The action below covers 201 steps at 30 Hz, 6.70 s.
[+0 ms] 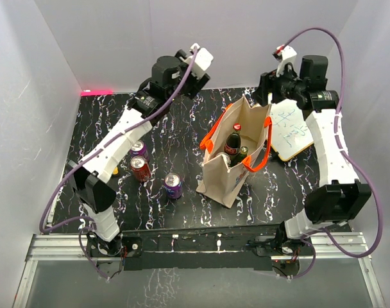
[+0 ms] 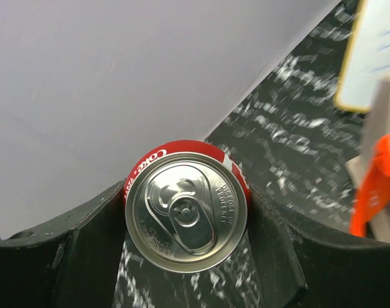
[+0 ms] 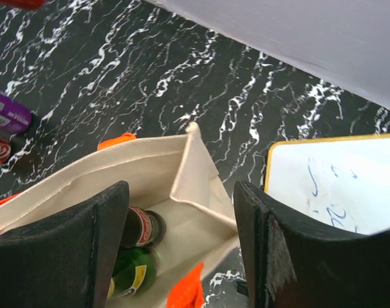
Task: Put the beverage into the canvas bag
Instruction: Move the canvas bag to the center of the board, then adjust the drink in the canvas bag.
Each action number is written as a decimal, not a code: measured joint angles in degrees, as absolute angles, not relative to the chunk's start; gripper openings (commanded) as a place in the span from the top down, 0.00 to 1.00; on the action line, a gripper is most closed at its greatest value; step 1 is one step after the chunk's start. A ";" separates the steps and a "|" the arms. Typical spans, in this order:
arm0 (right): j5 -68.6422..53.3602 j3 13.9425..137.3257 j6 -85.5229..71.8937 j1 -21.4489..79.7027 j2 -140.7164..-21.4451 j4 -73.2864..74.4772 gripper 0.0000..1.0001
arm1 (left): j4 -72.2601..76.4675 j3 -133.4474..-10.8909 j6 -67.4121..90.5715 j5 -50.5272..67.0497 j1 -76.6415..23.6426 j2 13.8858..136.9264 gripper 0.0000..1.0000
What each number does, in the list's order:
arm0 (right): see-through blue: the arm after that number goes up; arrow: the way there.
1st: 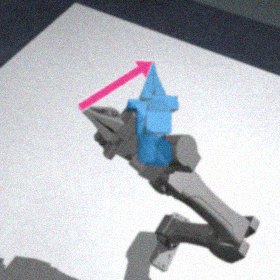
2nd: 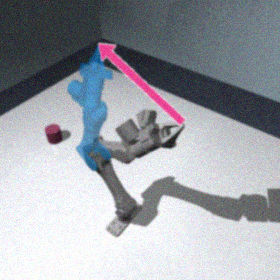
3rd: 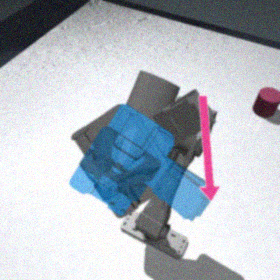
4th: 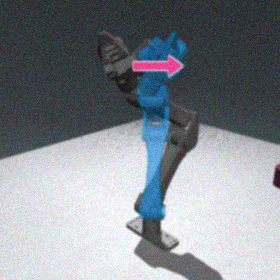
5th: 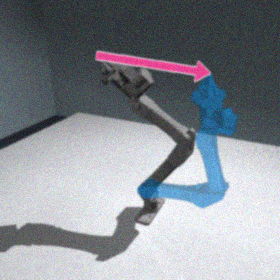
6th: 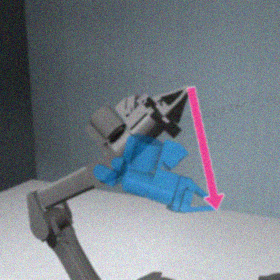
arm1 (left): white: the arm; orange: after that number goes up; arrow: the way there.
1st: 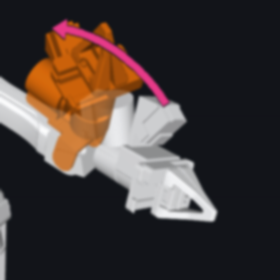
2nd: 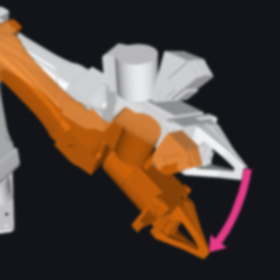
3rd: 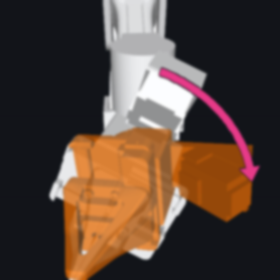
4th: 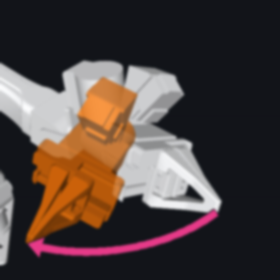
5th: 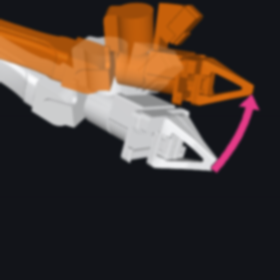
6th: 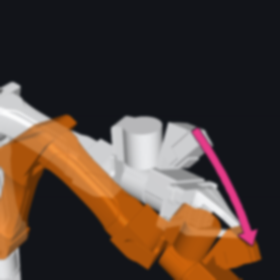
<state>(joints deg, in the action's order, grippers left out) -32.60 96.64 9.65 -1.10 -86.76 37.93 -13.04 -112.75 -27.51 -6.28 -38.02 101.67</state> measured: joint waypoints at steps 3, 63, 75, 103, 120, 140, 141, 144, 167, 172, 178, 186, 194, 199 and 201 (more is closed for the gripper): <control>-32.91 101.71 12.73 1.58 -90.17 40.97 0.30 | -13.02 -108.38 -25.85 -7.68 -34.41 101.65 1.00; -32.91 124.38 16.56 22.02 -119.20 45.89 0.88 | -11.55 -93.32 -15.16 -5.39 -22.90 98.63 1.00; -29.39 124.36 17.06 22.85 -118.58 43.27 0.30 | -11.60 -93.12 -14.48 -4.58 -21.87 98.50 1.00; -32.62 102.24 21.47 20.73 -90.04 54.15 0.27 | -11.99 -100.97 -12.73 -0.95 -25.06 104.55 1.00; -31.16 100.29 19.29 20.73 -96.01 55.27 0.51 | -11.97 -100.36 -12.97 -0.75 -25.47 104.49 1.00; -21.80 101.45 15.35 20.95 -97.12 53.89 0.92 | -11.92 -100.38 -13.30 0.05 -25.65 104.47 1.00; -20.99 101.49 15.03 20.95 -97.12 53.91 0.92 | -11.92 -100.40 -13.21 0.10 -25.67 104.47 1.00; -19.31 101.56 14.59 20.95 -97.10 53.89 0.92 | -11.92 -100.51 -12.84 0.30 -25.71 104.47 1.00; -10.28 98.19 15.14 20.67 -93.14 54.46 0.92 | -11.90 -105.16 -12.80 0.71 -27.99 104.62 1.00; -10.07 97.58 15.11 20.45 -92.60 54.28 0.92 | -12.67 -110.43 -12.75 0.71 -28.73 105.67 1.00; -10.13 95.92 15.11 20.23 -91.48 53.47 0.71 | -12.88 -116.42 -12.16 1.91 -30.02 107.11 1.00; -11.92 95.77 15.35 20.08 -91.22 52.29 0.47 | -14.52 -116.99 -10.09 8.88 -31.38 107.13 1.00; -14.63 95.83 15.11 19.84 -91.22 51.51 0.33 | -16.19 -113.34 -9.54 15.86 -31.75 104.62 1.00; -15.62 96.66 14.68 19.79 -91.22 51.29 0.26 | -17.19 -113.23 -9.67 17.47 -31.75 101.67 1.00; -15.90 97.03 14.37 19.70 -91.15 50.87 0.25 | -17.19 -113.23 -9.65 18.61 -31.73 100.29 1.00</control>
<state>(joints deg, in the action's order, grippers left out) -15.90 97.03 14.37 19.70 -91.15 50.87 -17.19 -113.23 -9.65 18.61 -31.73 100.29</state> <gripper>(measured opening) 0.733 0.649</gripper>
